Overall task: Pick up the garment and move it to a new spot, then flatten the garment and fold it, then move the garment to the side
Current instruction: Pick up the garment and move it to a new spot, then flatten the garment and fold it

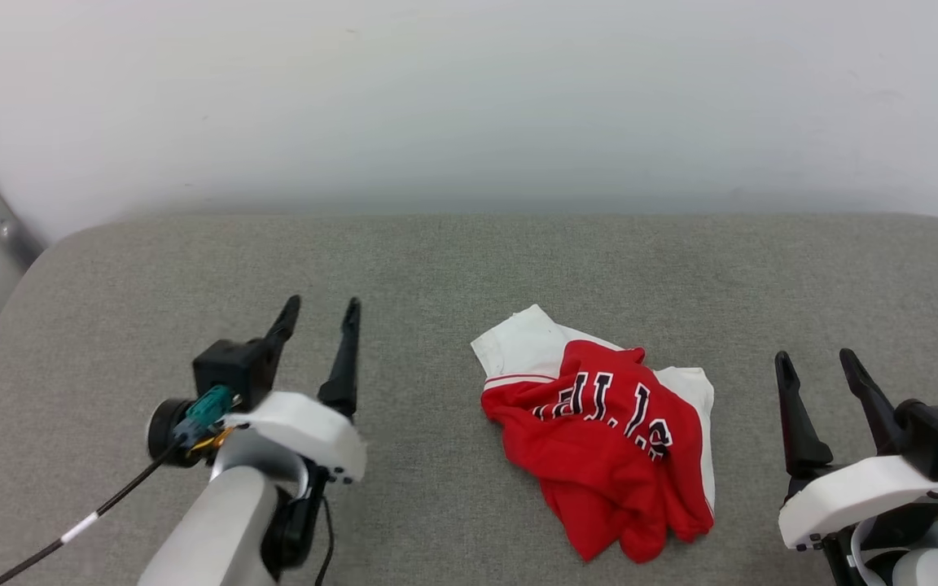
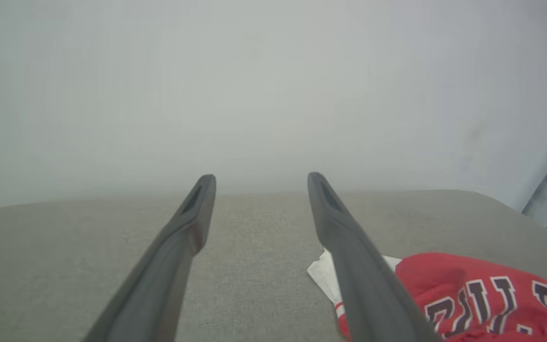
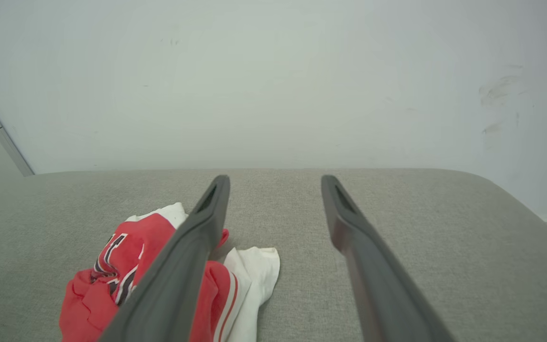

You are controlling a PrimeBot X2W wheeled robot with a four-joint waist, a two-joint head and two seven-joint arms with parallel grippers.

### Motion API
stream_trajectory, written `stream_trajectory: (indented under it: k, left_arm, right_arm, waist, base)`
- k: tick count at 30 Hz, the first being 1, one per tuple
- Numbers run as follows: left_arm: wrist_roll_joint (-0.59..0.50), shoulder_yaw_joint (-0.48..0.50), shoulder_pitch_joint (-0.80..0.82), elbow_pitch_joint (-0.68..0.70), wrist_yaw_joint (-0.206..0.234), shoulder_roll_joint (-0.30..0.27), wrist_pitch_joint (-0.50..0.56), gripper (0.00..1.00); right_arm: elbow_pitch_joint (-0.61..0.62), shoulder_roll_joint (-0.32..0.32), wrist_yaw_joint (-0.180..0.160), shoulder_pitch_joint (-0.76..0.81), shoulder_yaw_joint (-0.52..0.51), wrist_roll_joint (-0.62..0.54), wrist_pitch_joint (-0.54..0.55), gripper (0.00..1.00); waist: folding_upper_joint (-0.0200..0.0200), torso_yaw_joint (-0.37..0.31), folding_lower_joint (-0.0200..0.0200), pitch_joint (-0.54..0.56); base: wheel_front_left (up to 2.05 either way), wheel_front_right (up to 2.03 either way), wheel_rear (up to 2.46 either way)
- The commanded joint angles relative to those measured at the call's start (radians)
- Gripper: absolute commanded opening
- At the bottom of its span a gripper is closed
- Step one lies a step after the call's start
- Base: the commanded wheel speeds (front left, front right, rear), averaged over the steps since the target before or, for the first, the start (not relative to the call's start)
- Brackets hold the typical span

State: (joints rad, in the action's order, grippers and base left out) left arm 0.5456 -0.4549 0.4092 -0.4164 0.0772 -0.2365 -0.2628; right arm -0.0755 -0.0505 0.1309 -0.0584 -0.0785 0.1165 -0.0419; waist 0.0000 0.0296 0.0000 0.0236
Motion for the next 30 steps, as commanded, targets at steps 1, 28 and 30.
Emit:
stream_trajectory:
  k: [1, 28, 30]
  left_arm:
    - [-0.002, 0.023, -0.039, 0.014, 0.012, -0.013, -0.002, 1.0]
    - [-0.021, 0.054, -0.194, 0.139, 0.071, -0.06, 0.003, 1.0]
    - [-0.027, 0.053, -0.199, 0.152, 0.073, -0.056, 0.002, 1.0]
  right_arm:
    - [0.001, 0.0, 0.0, 0.019, 0.001, 0.0, 0.003, 1.0]
    - [-0.057, 0.0, 0.0, 0.027, -0.104, 0.026, 0.088, 1.0]
    - [-0.096, 0.0, 0.0, 0.008, -0.144, 0.037, 0.136, 1.0]
  waist:
    - [0.0, 0.0, 0.0, 0.005]
    - [0.0, 0.006, 0.0, -0.001]
    - [0.0, 0.018, 0.0, -0.012]
  base:
    - [0.0, 0.0, 0.0]
    - [0.0, 0.0, 0.0]
    - [0.0, 0.0, 0.0]
